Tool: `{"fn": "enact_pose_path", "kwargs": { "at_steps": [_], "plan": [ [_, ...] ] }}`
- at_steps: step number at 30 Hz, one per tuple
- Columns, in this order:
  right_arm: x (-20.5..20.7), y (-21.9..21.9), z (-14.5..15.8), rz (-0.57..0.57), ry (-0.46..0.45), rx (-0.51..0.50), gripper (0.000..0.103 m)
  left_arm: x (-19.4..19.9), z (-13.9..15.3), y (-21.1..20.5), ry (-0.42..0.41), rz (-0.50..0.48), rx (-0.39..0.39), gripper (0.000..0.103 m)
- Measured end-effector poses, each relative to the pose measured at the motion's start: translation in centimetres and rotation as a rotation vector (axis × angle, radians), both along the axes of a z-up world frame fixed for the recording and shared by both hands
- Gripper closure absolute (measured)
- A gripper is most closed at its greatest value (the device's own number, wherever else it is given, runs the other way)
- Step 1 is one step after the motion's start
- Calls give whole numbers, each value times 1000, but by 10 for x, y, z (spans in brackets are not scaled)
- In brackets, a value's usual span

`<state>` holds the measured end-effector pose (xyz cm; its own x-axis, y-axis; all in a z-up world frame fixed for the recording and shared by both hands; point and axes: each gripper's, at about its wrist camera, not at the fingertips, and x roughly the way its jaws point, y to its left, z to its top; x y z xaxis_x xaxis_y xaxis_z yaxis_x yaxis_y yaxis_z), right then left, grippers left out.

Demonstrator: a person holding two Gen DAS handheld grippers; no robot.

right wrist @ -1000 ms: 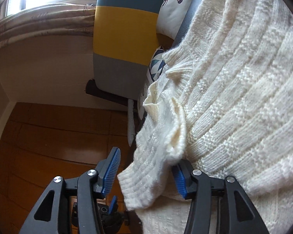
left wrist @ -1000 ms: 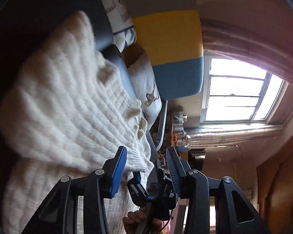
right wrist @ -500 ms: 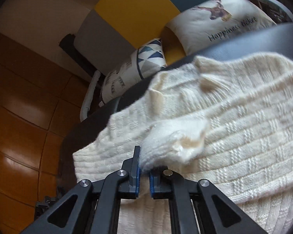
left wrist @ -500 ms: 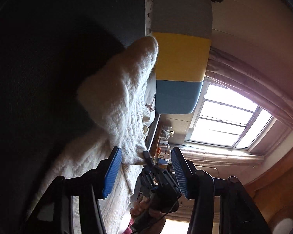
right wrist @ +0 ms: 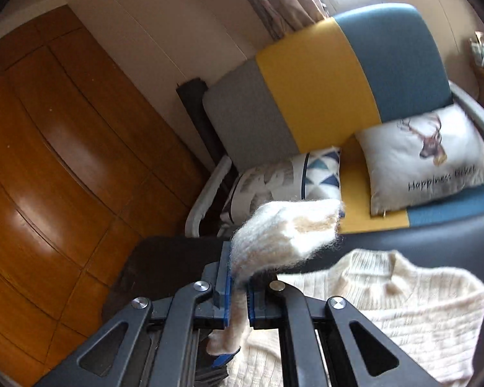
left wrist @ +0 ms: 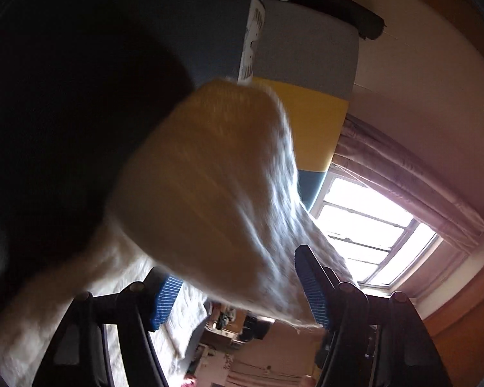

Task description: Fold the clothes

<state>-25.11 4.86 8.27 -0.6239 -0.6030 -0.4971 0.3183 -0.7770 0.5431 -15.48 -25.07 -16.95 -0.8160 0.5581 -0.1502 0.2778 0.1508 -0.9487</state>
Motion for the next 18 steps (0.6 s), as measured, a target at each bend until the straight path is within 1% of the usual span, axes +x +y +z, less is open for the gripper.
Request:
{"fn": "enact_pose_path", "kwargs": {
  "at_steps": [3, 6, 10, 11, 13, 14, 15, 16, 17, 18],
  "plan": [
    [2, 25, 4, -35, 14, -10, 97, -9, 1, -6, -15, 9, -35, 35],
    [6, 55, -5, -80, -2, -38, 97, -14, 0, -9, -22, 16, -55, 35],
    [12, 94, -41, -151, -70, -64, 97, -19, 0, -5, -35, 0, -84, 34],
    [15, 103, -54, -169, -92, -69, 97, -20, -1, -2, -36, -6, -88, 34],
    [20, 120, -86, -205, -148, -77, 97, -20, -1, 2, -51, -13, -120, 35],
    [23, 129, -102, -224, -177, -80, 97, -20, -1, 4, -59, -17, -136, 37],
    [26, 137, -120, -241, -212, -82, 97, -20, -1, 5, -69, -20, -168, 41],
    [28, 144, -140, -258, -250, -88, 97, -20, 0, 5, -80, -23, -201, 53],
    [31, 150, -158, -274, -286, -96, 97, -19, 0, 6, -90, -26, -233, 68],
    [33, 156, -176, -289, -320, -99, 97, -19, -3, 7, -109, -33, -255, 76]
  ]
}}
